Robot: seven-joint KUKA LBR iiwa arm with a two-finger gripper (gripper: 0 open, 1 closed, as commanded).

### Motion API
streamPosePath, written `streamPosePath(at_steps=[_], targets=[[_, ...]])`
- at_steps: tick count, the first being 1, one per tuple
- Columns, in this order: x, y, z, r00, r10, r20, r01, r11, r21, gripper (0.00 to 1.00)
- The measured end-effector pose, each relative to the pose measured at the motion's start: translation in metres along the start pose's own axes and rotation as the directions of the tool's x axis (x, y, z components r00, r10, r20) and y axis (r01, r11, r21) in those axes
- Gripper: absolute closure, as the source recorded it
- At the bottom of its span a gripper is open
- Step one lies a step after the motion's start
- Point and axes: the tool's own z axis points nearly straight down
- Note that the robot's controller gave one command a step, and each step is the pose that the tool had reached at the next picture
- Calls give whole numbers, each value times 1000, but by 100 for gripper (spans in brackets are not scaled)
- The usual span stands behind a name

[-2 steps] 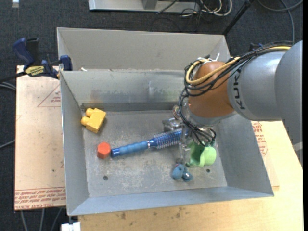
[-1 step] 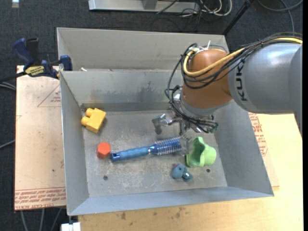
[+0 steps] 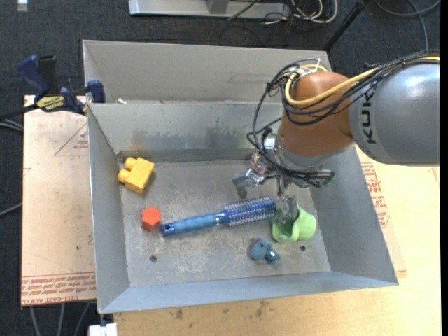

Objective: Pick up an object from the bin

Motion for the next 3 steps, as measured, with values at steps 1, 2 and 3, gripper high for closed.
streamPosePath(at_steps=[1, 2, 3], targets=[[6, -4, 31, 998, 63, -1, -63, 998, -4, 0], [5, -4, 31, 998, 65, 1, -65, 998, -4, 0], [5, -4, 31, 998, 66, 1, -66, 998, -5, 100]])
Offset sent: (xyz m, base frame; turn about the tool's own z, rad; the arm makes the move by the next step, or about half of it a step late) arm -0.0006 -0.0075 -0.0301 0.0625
